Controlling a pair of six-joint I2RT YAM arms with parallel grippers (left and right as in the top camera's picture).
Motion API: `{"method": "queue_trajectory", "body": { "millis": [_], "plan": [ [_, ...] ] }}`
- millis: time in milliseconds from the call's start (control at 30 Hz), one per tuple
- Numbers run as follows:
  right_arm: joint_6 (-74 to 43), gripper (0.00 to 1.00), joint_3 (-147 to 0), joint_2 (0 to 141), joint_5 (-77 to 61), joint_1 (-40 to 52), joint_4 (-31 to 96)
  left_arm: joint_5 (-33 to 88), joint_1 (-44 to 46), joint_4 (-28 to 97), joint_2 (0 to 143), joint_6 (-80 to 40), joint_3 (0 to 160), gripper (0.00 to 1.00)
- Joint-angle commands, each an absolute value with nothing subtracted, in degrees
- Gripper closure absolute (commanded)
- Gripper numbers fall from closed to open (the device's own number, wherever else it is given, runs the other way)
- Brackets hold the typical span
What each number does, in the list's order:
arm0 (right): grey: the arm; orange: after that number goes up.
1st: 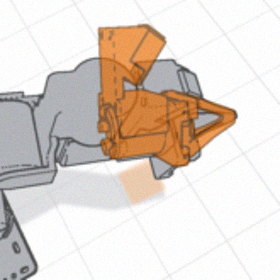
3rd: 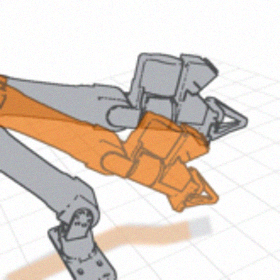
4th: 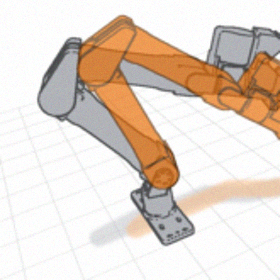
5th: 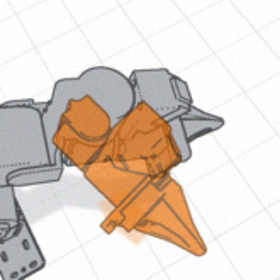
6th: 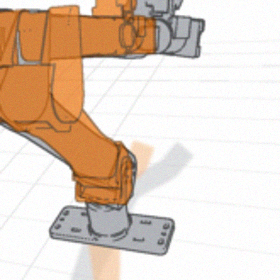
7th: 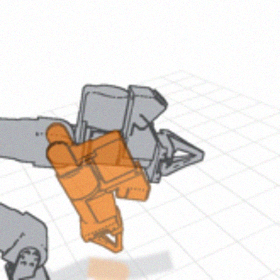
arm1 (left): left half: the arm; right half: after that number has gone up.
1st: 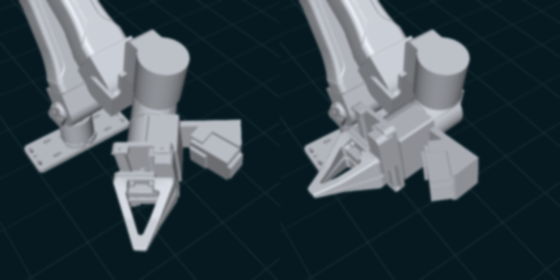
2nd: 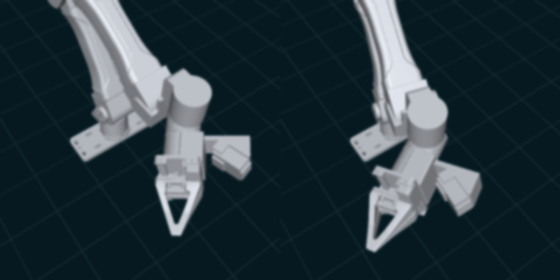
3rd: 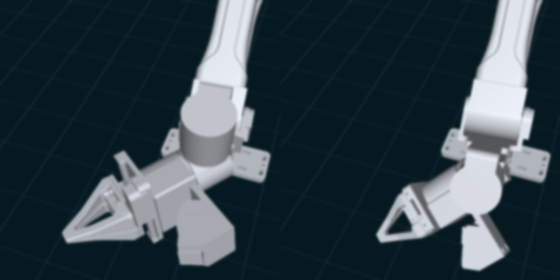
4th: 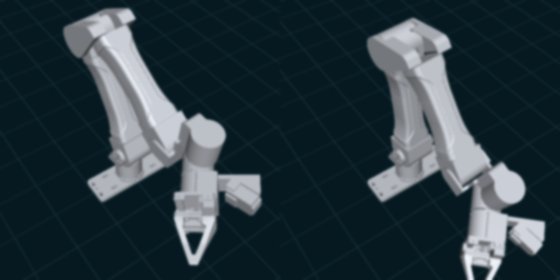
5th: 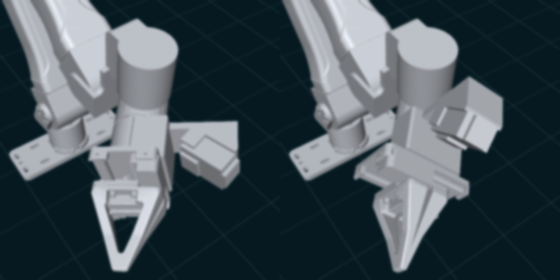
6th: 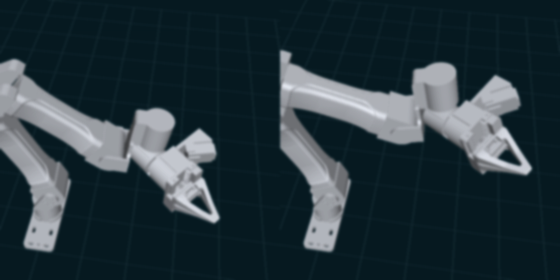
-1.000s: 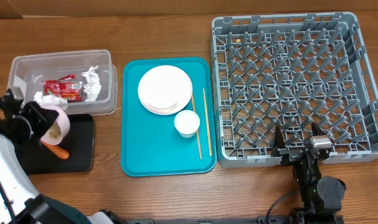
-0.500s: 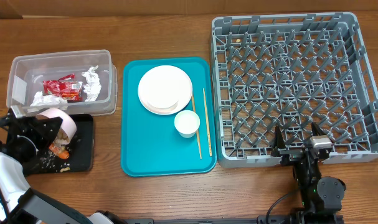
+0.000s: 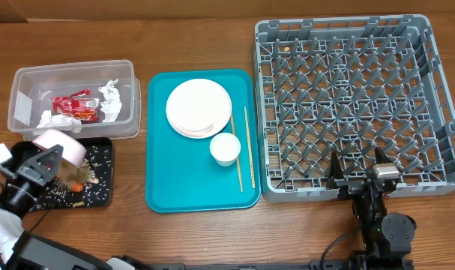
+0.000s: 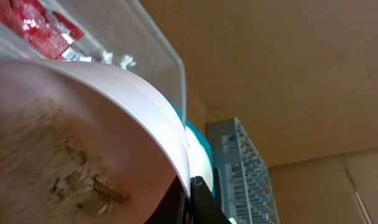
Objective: Sort waste into correct bins and load items into the dishwasher
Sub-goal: 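Tip the rice bowl over the black tray to dump rice and shells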
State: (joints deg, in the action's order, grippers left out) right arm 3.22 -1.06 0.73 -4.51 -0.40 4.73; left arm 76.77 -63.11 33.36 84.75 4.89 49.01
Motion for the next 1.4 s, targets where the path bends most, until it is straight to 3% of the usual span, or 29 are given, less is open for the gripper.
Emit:
{"method": "queue_trajectory", "body": {
  "millis": [0, 800, 1233, 1367],
  "plan": [
    [3.0, 0.00, -0.4, 0.2, -4.6, -0.7, 4.4, 82.1, -64.2, 33.3, 83.5, 7.3, 48.0, 0.96],
    [3.0, 0.00, -0.4, 0.2, -4.6, -0.7, 4.4, 90.6, -65.7, 38.2, 83.6, 13.8, 47.7, 0.96],
    [3.0, 0.00, -0.4, 0.2, -4.6, -0.7, 4.4, 87.9, -65.5, 39.0, 83.6, 13.1, 47.7, 0.96],
    [3.0, 0.00, -0.4, 0.2, -4.6, -0.7, 4.4, 81.5, -64.7, 39.1, 83.6, 8.1, 47.7, 0.96]
  ]
}}
